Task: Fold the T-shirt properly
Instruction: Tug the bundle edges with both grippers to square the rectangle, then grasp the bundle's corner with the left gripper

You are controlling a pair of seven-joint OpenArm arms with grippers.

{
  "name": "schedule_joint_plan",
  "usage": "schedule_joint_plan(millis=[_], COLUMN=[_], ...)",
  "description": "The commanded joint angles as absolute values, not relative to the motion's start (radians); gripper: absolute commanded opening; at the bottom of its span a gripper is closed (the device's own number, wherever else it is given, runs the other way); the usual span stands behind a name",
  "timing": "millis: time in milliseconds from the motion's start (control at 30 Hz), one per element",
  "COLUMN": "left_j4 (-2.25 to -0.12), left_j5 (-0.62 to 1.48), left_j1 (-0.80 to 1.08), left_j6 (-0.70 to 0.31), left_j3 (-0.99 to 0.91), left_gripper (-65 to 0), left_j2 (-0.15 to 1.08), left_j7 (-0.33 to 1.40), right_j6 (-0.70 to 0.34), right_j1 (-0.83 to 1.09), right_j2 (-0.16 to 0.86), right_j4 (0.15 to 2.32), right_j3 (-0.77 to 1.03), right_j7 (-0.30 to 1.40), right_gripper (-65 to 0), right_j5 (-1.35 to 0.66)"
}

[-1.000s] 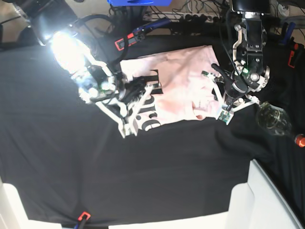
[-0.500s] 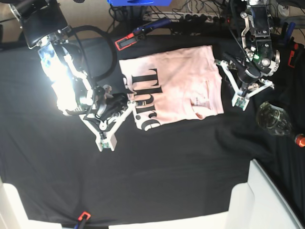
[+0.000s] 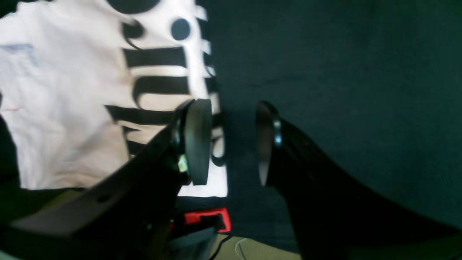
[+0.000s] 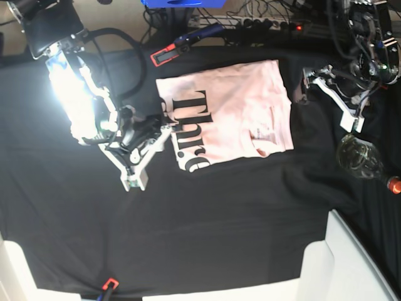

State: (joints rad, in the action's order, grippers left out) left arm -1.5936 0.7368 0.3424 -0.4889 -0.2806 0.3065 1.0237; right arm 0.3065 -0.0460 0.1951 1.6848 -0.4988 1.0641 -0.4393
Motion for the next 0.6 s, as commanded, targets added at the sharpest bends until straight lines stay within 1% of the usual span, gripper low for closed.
schedule_joint_plan(millis=[0, 100, 233, 433, 567], left_j4=[-1.584, -1.535, -1.486, -1.280, -1.239], left_j5=[0.777, 0.786, 0.786, 0.786, 0.789], left_j1=[0.338, 0.309, 0.291, 0.209, 0.186], left_j6=[-0.522, -0.584, -0.639, -0.647, -0.647], left_j3=[-0.282, -0.280, -0.229, -0.208, -0.208], left_gripper=[-5.9, -8.6, -8.6, -8.6, -8.6], left_j2=[0.321, 0.318, 0.303, 0.257, 0.246], left_j7=[1.013, 1.013, 1.015, 1.015, 1.015], right_j6=[0.305, 0.305, 0.305, 0.305, 0.305], right_j1=[-0.062, -0.062, -0.054, -0.048, -0.047], right_j2=[0.200, 0.199, 0.199, 0.199, 0.200], right_j4=[1.704, 1.704, 1.704, 1.704, 1.704], right_j3=[-0.496, -0.499, -0.501, -0.501, -0.501], right_j7=[1.050, 1.050, 1.050, 1.049, 1.049], right_gripper=[-44.4, -44.4, -44.4, -44.5, -44.5], right_j5=[-0.433, -0.433, -0.433, -0.433, -0.433])
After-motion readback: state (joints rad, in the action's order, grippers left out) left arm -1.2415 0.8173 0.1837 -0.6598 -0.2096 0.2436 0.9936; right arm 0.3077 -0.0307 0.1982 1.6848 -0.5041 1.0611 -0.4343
